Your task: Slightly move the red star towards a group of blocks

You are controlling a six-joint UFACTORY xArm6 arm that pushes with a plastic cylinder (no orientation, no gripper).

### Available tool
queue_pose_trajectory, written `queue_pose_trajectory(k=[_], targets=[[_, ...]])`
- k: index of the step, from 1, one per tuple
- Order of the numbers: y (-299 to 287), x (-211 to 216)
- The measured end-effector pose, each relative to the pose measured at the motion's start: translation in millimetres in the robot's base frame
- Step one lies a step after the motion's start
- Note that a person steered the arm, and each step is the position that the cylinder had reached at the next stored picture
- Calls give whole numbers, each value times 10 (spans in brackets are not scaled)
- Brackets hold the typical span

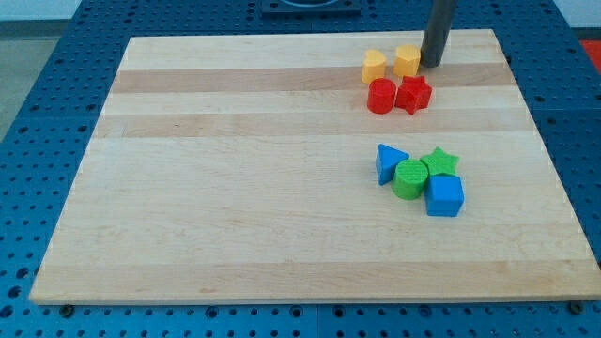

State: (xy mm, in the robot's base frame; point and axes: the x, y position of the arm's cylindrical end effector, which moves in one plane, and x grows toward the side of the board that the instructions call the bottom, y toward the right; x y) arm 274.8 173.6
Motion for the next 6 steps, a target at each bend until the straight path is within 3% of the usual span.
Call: queue_pose_trajectory(k=[3,6], targets=[[-485,538],[-552,596]])
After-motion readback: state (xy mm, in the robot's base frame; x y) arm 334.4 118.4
